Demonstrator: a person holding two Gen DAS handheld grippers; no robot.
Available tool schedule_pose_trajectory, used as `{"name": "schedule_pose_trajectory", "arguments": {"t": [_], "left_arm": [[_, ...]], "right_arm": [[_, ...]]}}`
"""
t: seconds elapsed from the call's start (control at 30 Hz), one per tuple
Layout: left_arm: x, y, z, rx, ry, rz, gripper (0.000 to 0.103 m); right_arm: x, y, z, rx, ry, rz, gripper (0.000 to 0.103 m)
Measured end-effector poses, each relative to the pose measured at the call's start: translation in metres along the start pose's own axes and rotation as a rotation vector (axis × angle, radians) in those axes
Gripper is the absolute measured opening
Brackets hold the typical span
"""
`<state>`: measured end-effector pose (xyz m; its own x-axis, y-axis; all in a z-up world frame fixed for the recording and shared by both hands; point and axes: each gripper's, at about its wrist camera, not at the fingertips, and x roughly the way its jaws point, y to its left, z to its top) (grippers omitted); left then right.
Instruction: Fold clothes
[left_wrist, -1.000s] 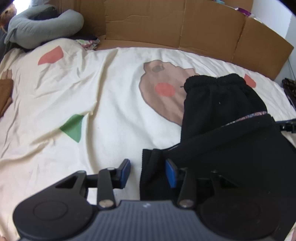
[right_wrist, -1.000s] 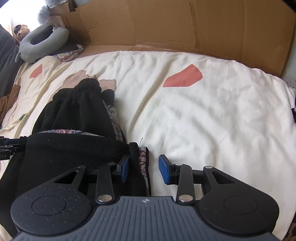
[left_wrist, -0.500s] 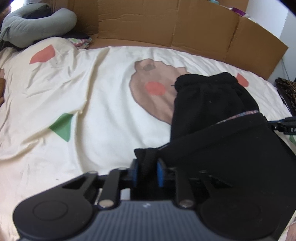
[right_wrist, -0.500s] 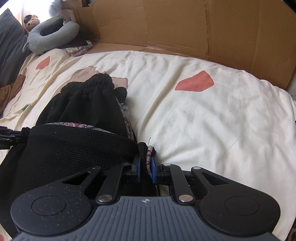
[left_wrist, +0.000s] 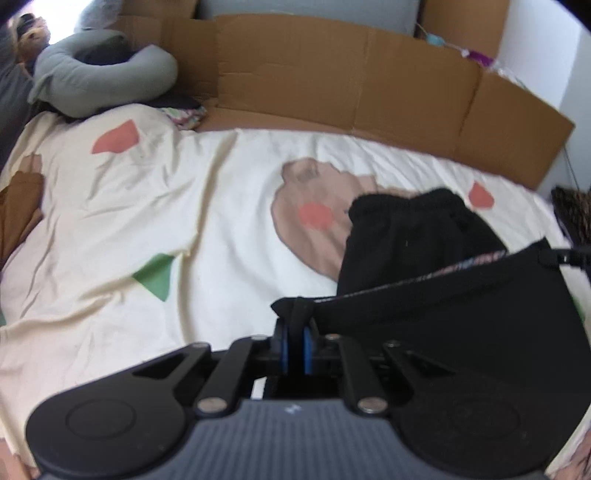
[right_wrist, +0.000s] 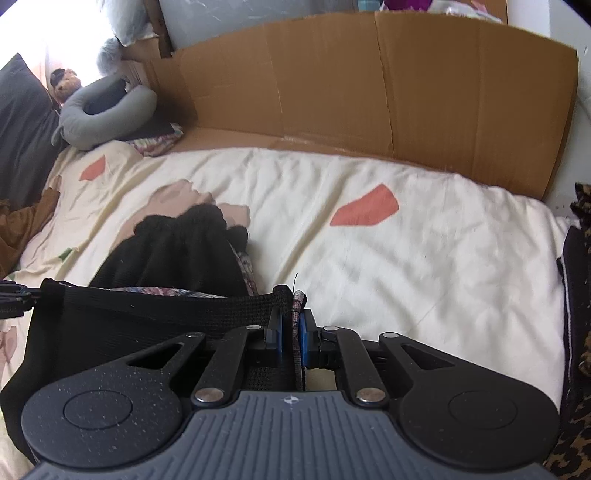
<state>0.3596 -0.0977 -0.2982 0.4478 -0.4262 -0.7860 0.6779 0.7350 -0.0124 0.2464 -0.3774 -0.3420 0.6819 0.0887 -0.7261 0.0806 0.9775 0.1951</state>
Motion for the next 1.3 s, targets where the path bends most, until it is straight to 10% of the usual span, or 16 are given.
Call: {"name": "schedule_pose_trajectory", "arguments": {"t": [0.77,1.3], "left_arm": [[-0.006,-0.001,0.061,0.038,-0.143,0.031,0.008],[0.065,0.009,0.067,0.02,-0.01,0.022,0.008]], "right_arm": [[-0.013,0.004,0.049,0.004,-0.133,-0.047,0.008],[0.043,-0.016,0.055,0.058,-0.002,-0.086,0.008]]}}
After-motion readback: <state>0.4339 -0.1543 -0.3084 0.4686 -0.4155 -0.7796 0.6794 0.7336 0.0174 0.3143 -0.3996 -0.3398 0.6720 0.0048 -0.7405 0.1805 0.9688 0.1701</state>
